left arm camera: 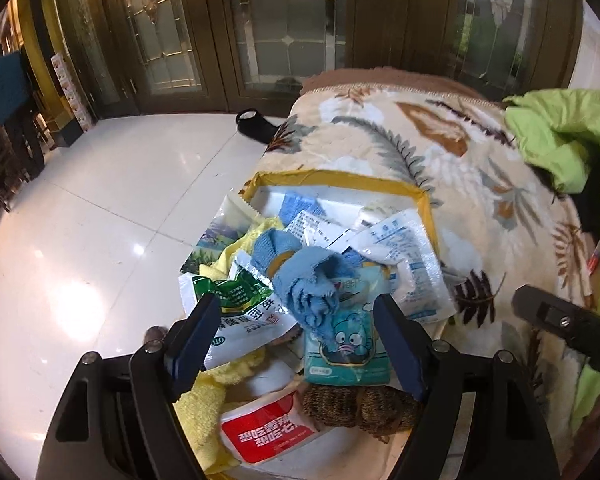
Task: Organize soft objects
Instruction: 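Open both tools to release the cloth and sachet into the box, then withdraw both open tools from the box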
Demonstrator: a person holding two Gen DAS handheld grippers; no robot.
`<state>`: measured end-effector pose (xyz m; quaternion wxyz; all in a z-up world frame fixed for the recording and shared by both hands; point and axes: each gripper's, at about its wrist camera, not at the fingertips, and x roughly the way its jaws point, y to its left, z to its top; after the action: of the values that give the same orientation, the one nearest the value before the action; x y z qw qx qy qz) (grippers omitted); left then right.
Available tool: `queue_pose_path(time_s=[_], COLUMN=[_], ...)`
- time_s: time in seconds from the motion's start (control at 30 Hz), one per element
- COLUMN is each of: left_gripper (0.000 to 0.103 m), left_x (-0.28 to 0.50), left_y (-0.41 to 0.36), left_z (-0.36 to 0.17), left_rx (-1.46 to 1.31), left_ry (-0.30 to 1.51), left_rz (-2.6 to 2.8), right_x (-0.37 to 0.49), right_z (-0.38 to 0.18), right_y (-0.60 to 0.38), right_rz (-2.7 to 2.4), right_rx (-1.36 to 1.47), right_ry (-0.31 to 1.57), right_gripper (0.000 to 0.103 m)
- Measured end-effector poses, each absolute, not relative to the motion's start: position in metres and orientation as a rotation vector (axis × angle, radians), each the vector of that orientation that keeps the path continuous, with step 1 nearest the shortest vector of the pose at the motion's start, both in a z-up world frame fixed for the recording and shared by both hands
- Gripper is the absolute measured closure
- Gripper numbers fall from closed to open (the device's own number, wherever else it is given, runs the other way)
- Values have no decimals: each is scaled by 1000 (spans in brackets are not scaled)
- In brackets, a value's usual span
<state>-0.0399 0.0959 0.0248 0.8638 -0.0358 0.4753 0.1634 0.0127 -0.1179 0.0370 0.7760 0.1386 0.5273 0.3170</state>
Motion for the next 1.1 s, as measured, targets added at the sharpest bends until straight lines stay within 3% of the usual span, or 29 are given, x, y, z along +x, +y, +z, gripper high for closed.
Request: queue_pose_path(time_s=[1.1], left_gripper=[23], left_x=[-48], left_y=[95], left_z=[20], left_rx=[-115], left_ry=[972], left_rz=[254], right_x=[10], right_z=[31], right_y=[-123], right_rz=[660], right_rx=[283], right_ry=[1160], right_gripper=[49])
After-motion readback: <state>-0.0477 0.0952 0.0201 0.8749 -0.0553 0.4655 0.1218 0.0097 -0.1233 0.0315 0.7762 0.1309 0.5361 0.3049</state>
